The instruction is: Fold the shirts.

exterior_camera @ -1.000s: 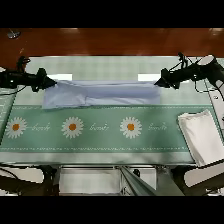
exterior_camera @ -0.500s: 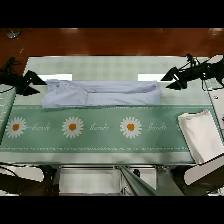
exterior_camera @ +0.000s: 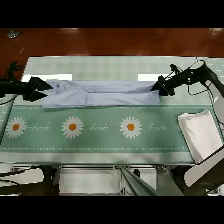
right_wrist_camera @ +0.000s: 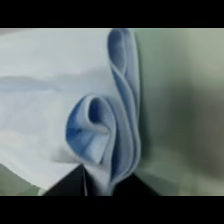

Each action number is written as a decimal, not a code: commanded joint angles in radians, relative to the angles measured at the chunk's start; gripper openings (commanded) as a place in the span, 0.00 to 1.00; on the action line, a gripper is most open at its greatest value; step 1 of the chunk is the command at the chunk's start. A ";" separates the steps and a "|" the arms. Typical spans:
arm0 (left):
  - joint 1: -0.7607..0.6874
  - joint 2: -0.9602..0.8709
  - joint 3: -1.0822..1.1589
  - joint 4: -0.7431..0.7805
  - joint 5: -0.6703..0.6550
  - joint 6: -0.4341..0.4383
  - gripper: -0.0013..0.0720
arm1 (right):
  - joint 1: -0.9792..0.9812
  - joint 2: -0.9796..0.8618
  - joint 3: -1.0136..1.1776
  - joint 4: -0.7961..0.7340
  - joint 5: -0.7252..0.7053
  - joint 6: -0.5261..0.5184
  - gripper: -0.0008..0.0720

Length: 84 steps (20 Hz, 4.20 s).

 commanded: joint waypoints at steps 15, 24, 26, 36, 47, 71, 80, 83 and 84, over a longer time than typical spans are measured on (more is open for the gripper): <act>-1.022 -0.183 0.193 0.167 0.586 -0.283 0.05 | 0.038 1.036 -0.466 -0.235 0.071 -0.011 0.03; -1.276 -0.505 0.544 0.054 0.360 -0.324 0.05 | 0.038 1.152 -0.483 -0.169 0.053 0.034 0.03; -1.227 -0.494 0.562 0.075 0.303 -0.306 0.05 | 0.038 1.151 -0.483 -0.164 0.050 0.034 0.03; -0.520 0.031 0.368 0.317 0.092 -0.276 0.06 | 0.403 0.818 -0.318 -0.105 -0.148 0.066 0.03; -0.307 0.789 -0.430 0.230 0.236 -0.249 0.06 | 0.699 0.035 0.336 -0.035 -0.164 0.127 0.03; -0.488 0.691 -0.563 0.229 0.358 -0.251 0.06 | 0.285 0.686 -0.933 0.270 -0.533 0.009 0.88; -0.503 0.687 -0.563 0.226 0.377 -0.250 0.06 | 0.401 0.336 -0.496 0.320 -0.314 -0.127 0.03; -0.503 0.687 -0.563 0.226 0.378 -0.250 0.06 | 0.401 0.335 -0.212 0.175 -0.190 -0.071 0.03; -0.503 0.687 -0.563 0.226 0.377 -0.250 0.06 | 0.400 0.335 -0.105 0.104 -0.138 -0.029 0.03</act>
